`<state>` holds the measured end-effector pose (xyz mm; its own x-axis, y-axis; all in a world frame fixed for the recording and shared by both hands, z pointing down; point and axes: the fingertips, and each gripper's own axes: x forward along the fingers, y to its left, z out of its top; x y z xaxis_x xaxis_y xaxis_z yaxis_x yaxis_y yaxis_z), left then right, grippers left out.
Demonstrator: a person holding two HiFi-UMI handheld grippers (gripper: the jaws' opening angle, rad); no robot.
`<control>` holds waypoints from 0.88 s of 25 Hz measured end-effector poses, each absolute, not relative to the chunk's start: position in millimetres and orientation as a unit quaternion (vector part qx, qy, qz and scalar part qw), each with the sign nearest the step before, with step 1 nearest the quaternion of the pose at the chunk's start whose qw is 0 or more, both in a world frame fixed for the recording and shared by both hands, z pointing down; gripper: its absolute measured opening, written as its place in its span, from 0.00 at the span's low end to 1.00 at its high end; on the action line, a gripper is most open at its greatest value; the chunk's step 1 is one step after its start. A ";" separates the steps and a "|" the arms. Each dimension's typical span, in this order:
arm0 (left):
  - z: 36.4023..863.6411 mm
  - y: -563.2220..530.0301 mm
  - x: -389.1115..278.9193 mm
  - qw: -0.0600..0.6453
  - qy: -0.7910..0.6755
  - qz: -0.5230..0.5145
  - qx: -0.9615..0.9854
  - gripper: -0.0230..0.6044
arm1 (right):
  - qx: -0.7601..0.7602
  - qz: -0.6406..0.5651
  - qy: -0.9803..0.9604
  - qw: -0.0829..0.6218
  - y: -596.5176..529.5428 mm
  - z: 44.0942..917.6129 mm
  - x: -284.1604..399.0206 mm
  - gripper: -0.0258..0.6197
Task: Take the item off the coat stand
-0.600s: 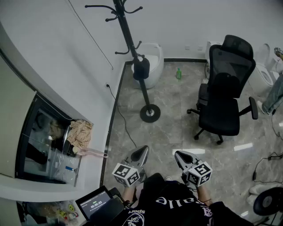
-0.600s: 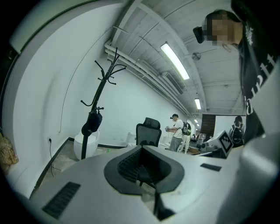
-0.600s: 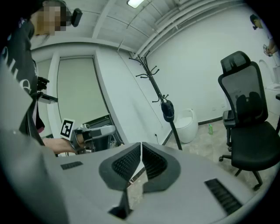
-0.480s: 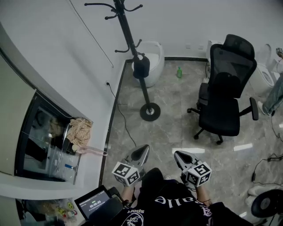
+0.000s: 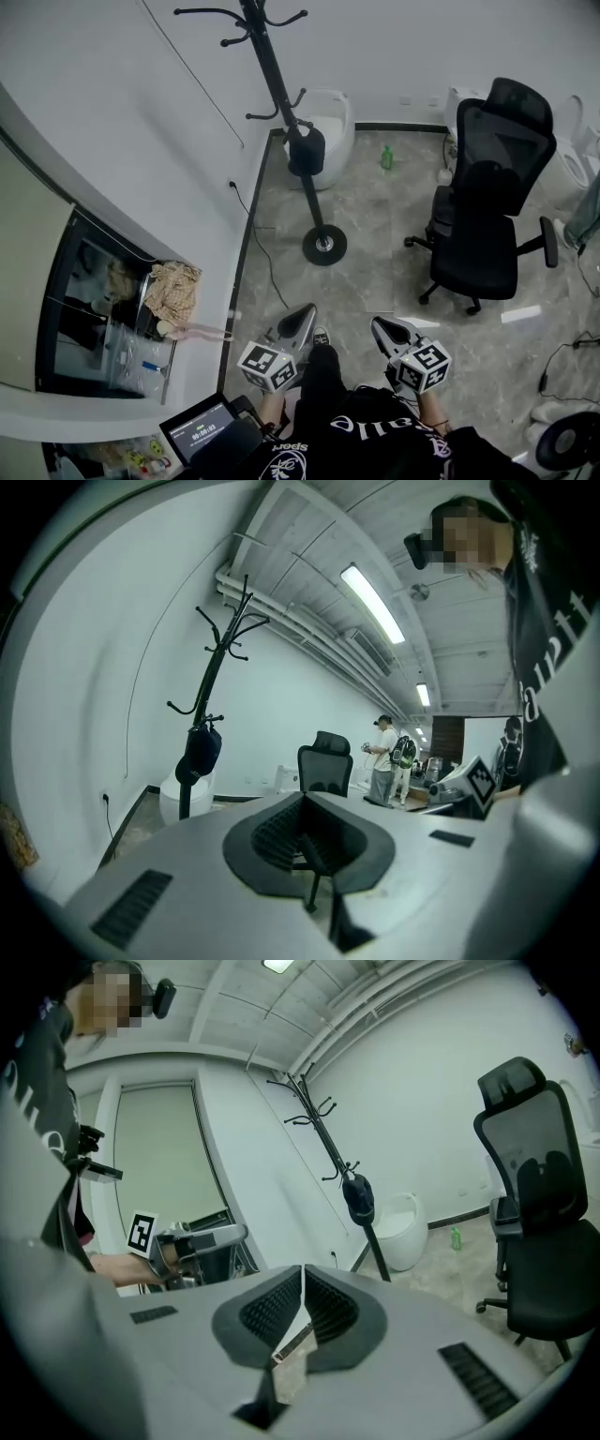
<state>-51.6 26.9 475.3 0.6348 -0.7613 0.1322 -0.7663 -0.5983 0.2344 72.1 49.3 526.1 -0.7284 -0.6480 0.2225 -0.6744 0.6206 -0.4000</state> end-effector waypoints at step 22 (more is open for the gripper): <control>461.0 -199.6 -164.5 0.114 -0.377 0.003 0.919 0.04 | 0.410 0.179 -0.894 0.037 -181.9 504.8 -44.1 0.07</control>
<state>-164.5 -199.6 461.0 0.7151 -0.6931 0.0911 -0.6943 -0.6890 0.2078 -44.1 -181.9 504.8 -0.6616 -0.7189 0.2135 -0.7457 0.6004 -0.2889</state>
